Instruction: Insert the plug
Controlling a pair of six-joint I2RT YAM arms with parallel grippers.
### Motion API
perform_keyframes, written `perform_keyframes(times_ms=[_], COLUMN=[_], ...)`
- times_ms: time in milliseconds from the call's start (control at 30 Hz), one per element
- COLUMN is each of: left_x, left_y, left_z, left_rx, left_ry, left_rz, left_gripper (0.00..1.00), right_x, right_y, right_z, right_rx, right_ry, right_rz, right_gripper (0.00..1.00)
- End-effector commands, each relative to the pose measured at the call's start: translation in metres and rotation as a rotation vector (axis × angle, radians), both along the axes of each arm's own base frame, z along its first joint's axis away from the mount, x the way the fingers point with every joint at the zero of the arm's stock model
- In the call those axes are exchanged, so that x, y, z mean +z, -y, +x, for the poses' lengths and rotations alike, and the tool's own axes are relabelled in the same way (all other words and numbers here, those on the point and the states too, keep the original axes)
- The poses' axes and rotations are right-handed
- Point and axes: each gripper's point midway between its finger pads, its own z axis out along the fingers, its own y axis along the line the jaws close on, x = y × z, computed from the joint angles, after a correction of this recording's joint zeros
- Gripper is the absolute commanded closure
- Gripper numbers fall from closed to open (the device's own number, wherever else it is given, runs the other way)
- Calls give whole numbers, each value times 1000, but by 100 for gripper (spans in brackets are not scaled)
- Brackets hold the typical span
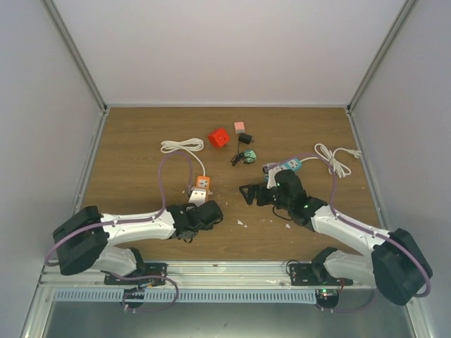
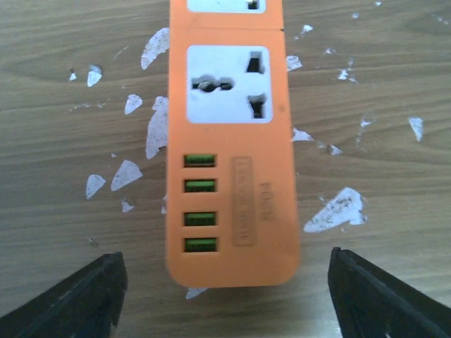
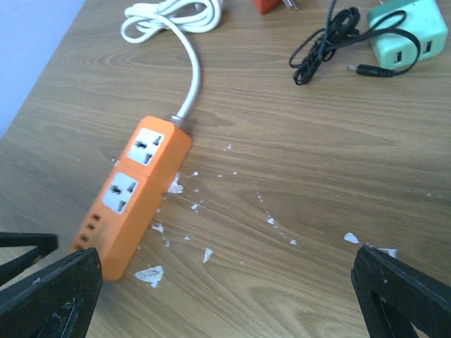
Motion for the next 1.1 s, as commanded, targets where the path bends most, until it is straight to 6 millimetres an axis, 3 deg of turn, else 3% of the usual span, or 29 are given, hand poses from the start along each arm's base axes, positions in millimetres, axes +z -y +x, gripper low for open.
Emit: perform_keyframes(times_ms=[0, 33, 67, 267, 667, 900, 1067], left_x=[21, 26, 32, 80, 148, 165, 172], left_y=[8, 9, 10, 14, -12, -18, -16], left_z=[3, 3, 3, 3, 13, 22, 58], left_rx=[33, 32, 26, -31, -1, -3, -124], left_ry=[86, 97, 109, 217, 484, 505, 471], left_rz=[-94, -108, -131, -281, -395, -299, -376], left_gripper=[12, 2, 1, 1, 1, 1, 1], right_x=[-10, -13, -15, -15, -19, -19, -29], right_y=[6, 8, 10, 21, 16, 13, 4], right_z=[7, 9, 10, 17, 27, 47, 72], right_rx=[-43, -57, -71, -136, -184, -228, -270], right_ry=[3, 4, 4, 38, -9, -10, -50], right_rz=[-62, -74, -87, -119, -104, -212, -275], right_gripper=[0, 0, 1, 1, 0, 0, 0])
